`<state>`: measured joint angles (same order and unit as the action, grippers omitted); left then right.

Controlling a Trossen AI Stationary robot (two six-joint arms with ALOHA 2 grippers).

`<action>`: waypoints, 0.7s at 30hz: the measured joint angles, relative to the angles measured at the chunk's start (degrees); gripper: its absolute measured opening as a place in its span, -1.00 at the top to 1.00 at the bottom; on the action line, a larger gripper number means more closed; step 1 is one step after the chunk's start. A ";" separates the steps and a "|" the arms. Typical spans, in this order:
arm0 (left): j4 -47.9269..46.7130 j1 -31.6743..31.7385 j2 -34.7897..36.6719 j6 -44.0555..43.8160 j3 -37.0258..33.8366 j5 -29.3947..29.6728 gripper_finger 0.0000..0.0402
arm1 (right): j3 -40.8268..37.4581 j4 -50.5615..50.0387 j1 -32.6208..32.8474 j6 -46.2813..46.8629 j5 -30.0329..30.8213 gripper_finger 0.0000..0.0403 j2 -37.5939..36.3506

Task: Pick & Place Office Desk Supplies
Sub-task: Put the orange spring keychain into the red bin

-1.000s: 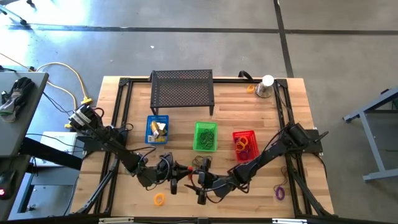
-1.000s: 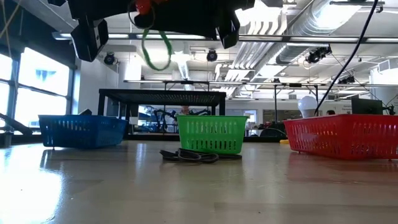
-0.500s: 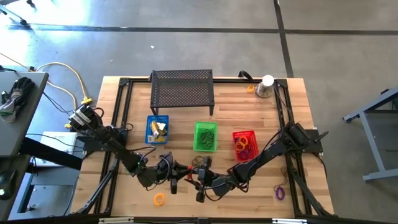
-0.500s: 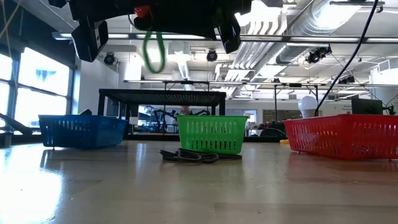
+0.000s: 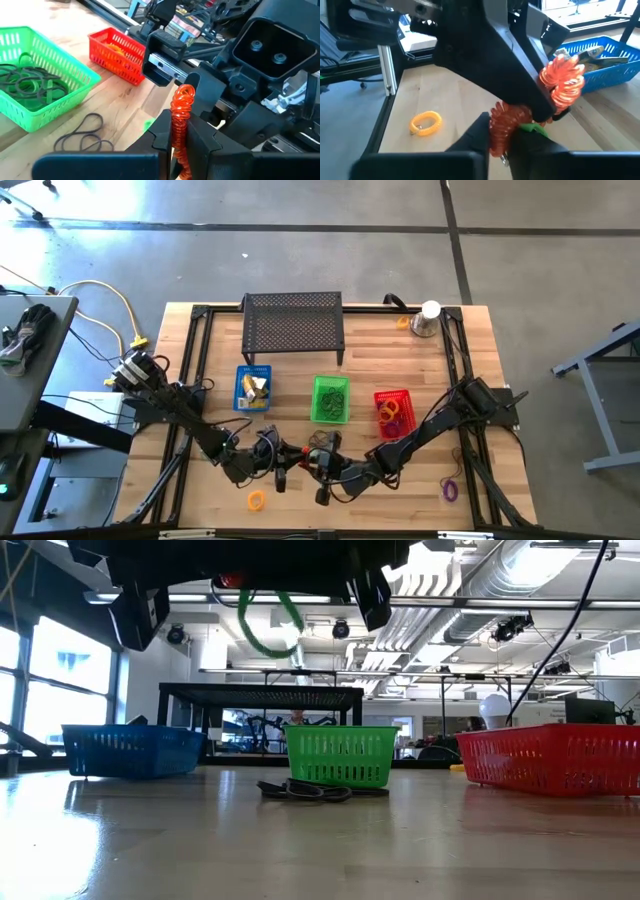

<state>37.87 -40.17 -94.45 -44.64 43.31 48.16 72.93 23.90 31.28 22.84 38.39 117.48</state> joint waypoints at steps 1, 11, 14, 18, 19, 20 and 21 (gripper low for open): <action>0.07 -0.11 0.00 0.02 0.00 0.00 0.87 | 0.01 -0.13 -0.01 -0.09 -0.19 0.92 -0.08; 0.09 -1.62 0.00 0.04 0.02 -1.92 0.79 | 0.10 -0.29 -0.01 -0.13 -4.84 0.94 -0.10; 0.07 -1.65 0.00 0.07 0.02 -2.81 0.70 | 0.10 -0.35 -0.08 -0.37 -7.78 0.94 -0.14; 0.09 -1.70 -0.01 0.22 0.02 -4.36 0.61 | 0.12 -0.42 0.14 -0.56 -14.71 0.93 -0.14; 0.09 -1.72 -0.02 0.22 0.02 -4.37 0.60 | 0.12 -0.45 0.26 -0.56 -16.78 0.94 -0.14; 0.07 -1.72 -0.02 0.22 0.02 -4.39 0.59 | 0.12 -0.48 0.41 -0.62 -19.25 0.94 -0.14; 0.07 -1.72 -0.02 0.24 0.02 -4.37 0.59 | 0.12 -0.49 0.62 -0.67 -21.75 0.94 -0.14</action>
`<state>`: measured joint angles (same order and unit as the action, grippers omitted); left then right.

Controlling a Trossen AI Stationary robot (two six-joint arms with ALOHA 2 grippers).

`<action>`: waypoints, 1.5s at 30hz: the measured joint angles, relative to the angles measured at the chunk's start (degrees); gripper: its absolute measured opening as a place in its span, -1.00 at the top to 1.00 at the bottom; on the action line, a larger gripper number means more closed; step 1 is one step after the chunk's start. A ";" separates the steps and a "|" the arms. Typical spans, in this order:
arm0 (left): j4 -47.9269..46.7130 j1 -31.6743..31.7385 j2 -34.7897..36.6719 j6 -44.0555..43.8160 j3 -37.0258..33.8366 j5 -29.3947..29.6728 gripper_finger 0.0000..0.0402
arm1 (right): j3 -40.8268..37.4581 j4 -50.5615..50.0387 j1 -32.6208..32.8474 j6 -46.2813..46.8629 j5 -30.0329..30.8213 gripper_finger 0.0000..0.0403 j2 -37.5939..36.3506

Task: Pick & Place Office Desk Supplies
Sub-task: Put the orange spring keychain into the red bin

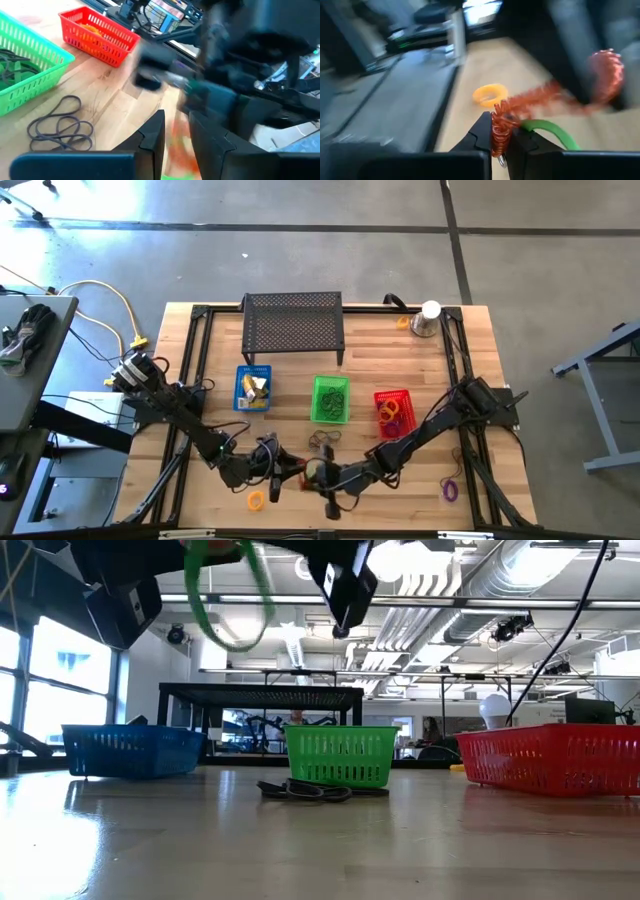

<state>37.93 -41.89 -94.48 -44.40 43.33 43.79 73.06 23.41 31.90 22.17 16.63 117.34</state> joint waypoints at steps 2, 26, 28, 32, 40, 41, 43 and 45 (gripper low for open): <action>-0.08 0.04 0.00 1.09 0.00 0.40 0.59 | 0.00 -0.21 0.69 0.19 -4.32 0.94 0.00; 0.23 0.00 0.02 1.44 0.07 -6.84 0.58 | 0.07 -51.27 9.98 33.14 15.73 0.94 -13.91; 0.11 0.00 0.02 1.41 0.07 -6.84 0.58 | 0.06 -60.62 11.15 39.85 18.92 0.94 -16.37; -0.20 0.00 0.02 1.29 0.07 -7.08 0.58 | 0.04 -79.49 11.20 55.86 21.93 0.94 -19.25; -0.42 0.00 0.02 1.29 0.07 -9.66 0.58 | -0.07 -102.85 6.86 72.19 19.21 0.88 -19.47; -0.44 -0.02 0.02 1.29 0.07 -9.68 0.58 | -0.07 -102.75 6.21 71.22 19.36 0.84 -19.47; -0.45 -0.02 0.02 1.29 0.07 -9.68 0.58 | -0.07 -102.58 5.01 67.40 19.28 0.75 -19.47; -0.66 -0.02 0.02 1.29 0.07 -9.72 0.58 | -0.07 -102.57 4.18 64.43 18.81 0.63 -19.37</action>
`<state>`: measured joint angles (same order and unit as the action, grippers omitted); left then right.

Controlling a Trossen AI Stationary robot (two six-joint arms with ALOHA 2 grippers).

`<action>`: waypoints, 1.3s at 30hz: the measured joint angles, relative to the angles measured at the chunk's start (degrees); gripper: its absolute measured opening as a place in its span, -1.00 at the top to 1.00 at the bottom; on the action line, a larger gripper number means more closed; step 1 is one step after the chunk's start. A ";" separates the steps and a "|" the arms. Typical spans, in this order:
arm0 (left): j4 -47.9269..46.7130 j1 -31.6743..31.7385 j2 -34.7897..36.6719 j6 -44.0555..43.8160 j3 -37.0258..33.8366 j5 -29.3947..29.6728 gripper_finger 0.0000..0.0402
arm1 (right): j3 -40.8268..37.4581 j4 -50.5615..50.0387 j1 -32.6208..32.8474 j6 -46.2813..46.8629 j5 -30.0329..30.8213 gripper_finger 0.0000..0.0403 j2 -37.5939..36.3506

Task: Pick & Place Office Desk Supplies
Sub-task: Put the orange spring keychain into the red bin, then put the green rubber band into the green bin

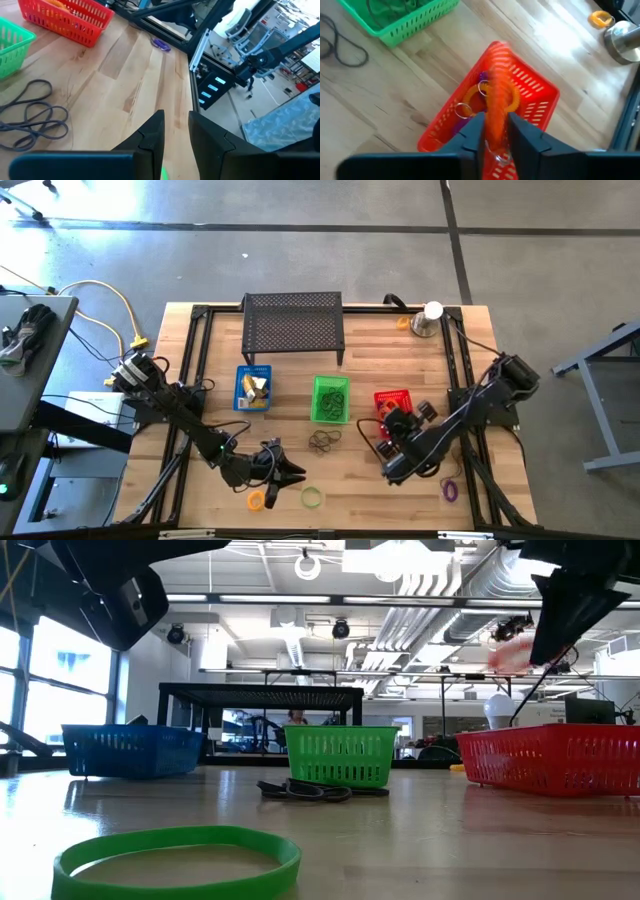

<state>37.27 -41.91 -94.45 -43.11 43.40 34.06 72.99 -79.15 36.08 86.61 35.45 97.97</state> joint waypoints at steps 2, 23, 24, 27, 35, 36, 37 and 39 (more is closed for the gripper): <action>-0.23 -0.11 0.00 0.00 0.00 -0.13 0.58 | 0.01 -0.21 -1.09 -1.14 -0.89 0.52 0.73; -4.94 -3.56 1.53 20.52 0.00 -17.33 0.58 | 0.02 4.63 0.54 -1.22 2.25 -0.07 0.92; -5.49 -3.61 1.12 22.60 0.00 -16.91 0.58 | 0.02 5.66 1.08 -1.26 2.59 -0.07 0.92; -5.14 -3.61 -1.23 25.47 0.00 -15.67 0.58 | 0.02 7.81 2.43 -1.35 3.63 -0.07 0.92; 0.16 -3.41 -8.85 29.83 0.00 -6.29 0.58 | 0.02 11.08 4.43 -1.38 7.67 -0.07 0.92; 0.82 -3.46 -9.46 29.64 0.00 -3.40 0.58 | 0.02 11.18 4.46 -1.38 7.78 -0.07 0.92; 1.14 -3.49 -9.75 29.34 0.00 -0.84 0.58 | 0.02 11.32 4.46 -1.38 7.78 -0.07 0.92; 1.71 -3.50 -10.12 29.34 0.00 1.78 0.57 | 0.02 11.59 4.46 -1.38 7.86 -0.07 0.92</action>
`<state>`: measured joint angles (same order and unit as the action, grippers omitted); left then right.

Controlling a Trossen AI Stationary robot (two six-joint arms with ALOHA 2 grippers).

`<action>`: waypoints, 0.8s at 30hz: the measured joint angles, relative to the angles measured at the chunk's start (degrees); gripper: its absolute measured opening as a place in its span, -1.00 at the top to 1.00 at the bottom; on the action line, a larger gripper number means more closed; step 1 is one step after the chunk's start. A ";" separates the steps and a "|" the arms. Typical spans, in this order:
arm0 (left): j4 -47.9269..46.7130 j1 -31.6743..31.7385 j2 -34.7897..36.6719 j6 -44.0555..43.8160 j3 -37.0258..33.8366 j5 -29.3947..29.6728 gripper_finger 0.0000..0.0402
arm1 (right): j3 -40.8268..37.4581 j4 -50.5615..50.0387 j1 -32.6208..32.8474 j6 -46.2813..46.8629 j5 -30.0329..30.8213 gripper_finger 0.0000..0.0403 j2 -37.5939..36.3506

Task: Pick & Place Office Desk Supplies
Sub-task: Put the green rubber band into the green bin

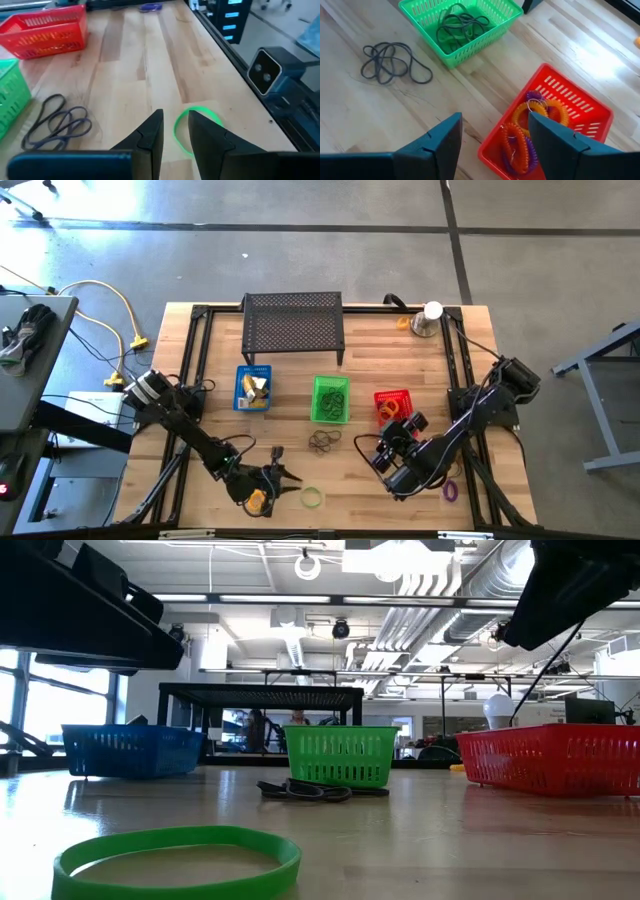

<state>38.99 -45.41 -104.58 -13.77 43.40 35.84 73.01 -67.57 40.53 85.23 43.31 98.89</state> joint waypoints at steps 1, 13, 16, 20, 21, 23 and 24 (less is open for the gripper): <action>0.19 -0.02 -0.07 -0.10 0.00 0.38 0.55 | 0.00 0.07 0.00 0.00 0.00 -0.07 0.00; 2.74 -0.07 -0.10 -1.26 2.61 -0.99 0.04 | 0.00 0.43 -0.02 0.00 0.11 -0.07 0.00; 6.26 0.19 -0.10 -3.46 2.90 -2.00 0.02 | 0.00 0.58 -0.02 -0.01 0.11 -0.07 0.00; 8.41 0.41 0.08 -1.54 3.06 -2.02 0.01 | 0.00 0.58 -0.02 -0.02 0.09 -0.07 0.00; 7.78 0.42 0.48 -1.40 3.45 -2.25 0.01 | 0.00 0.58 -0.02 -0.02 0.08 -0.07 0.00; 2.16 0.76 2.31 -1.45 5.25 -4.39 0.01 | 0.00 0.61 -0.02 -0.02 -0.42 -0.07 0.00; -2.74 0.84 3.29 -2.56 7.00 -4.95 0.01 | 0.00 0.61 -0.02 -0.02 -0.89 -0.07 0.00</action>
<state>36.24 -44.57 -101.29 -16.33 50.39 30.89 73.01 -66.96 40.51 85.21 42.41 98.89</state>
